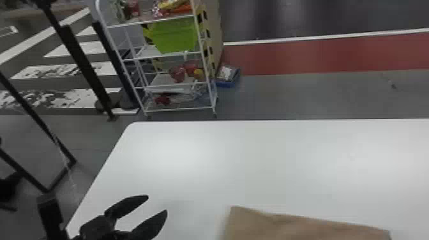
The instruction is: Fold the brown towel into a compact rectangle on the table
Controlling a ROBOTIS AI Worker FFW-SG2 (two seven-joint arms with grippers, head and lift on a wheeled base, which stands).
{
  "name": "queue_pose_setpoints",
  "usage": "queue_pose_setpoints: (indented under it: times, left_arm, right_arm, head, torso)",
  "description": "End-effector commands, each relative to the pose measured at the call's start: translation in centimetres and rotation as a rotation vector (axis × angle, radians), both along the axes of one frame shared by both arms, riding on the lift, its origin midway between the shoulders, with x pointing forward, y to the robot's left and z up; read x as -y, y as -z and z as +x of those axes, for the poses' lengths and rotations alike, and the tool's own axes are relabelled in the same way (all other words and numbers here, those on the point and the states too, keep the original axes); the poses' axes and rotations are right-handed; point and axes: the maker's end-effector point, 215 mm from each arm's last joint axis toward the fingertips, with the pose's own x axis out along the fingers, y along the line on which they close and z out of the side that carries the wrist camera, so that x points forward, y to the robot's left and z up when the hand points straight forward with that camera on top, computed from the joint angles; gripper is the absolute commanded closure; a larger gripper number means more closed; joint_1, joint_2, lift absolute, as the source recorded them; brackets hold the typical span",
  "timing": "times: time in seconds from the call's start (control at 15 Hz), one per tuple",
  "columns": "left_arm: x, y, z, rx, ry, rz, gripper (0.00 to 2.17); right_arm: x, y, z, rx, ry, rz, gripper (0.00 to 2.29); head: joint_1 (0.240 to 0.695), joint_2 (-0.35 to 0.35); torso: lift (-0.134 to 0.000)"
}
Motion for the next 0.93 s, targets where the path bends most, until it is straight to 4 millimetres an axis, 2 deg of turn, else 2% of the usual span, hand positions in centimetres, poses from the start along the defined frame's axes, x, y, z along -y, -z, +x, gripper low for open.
queue_pose_setpoints:
  times: [0.0, 0.2, 0.33, 0.4, 0.47, 0.53, 0.67, 0.73, 0.87]
  left_arm:
    - [0.4, 0.2, 0.2, -0.003, 0.004, -0.006, 0.03]
    - [0.7, 0.3, 0.2, -0.004, 0.01, -0.007, 0.03]
    - [0.7, 0.4, 0.1, -0.006, 0.011, -0.007, 0.03]
    - [0.6, 0.4, 0.2, -0.007, 0.008, -0.005, 0.03]
    - [0.5, 0.5, 0.2, -0.008, 0.005, -0.003, 0.03]
    - [0.6, 0.6, 0.3, -0.009, 0.004, -0.002, 0.03]
    - [1.0, 0.9, 0.4, -0.016, 0.008, -0.001, 0.03]
    - [1.0, 1.1, 0.4, -0.019, 0.008, -0.002, 0.03]
    - [1.4, 1.3, 0.8, -0.02, 0.015, -0.002, 0.03]
  right_arm:
    - [1.7, 1.8, -0.8, -0.043, 0.025, -0.027, 1.62]
    - [1.0, 4.9, -1.5, -0.11, 0.008, -0.04, 1.62]
    - [0.5, 4.9, -1.2, -0.103, 0.004, -0.026, 1.62]
    - [0.3, 4.2, -1.0, -0.088, 0.001, -0.014, 1.62]
    - [0.4, 2.6, -0.8, -0.056, 0.004, 0.005, 1.62]
    - [0.9, -0.2, -0.4, -0.006, 0.017, 0.044, 1.62]
    - [2.4, -4.1, -1.2, 0.06, 0.037, 0.067, 1.62]
    - [3.2, -4.5, -1.9, 0.064, 0.049, 0.057, 1.62]
    - [4.7, -1.9, -2.6, 0.014, 0.063, 0.02, 1.62]
  head:
    - [0.695, 0.222]
    - [0.695, 0.182]
    - [0.695, 0.184]
    - [0.695, 0.188]
    - [0.695, 0.192]
    - [0.695, 0.196]
    - [0.695, 0.193]
    - [0.695, 0.185]
    - [0.695, 0.16]
  torso:
    - [-0.122]
    - [-0.122]
    - [-0.122]
    - [-0.122]
    - [-0.122]
    - [-0.122]
    - [-0.122]
    - [-0.122]
    - [-0.122]
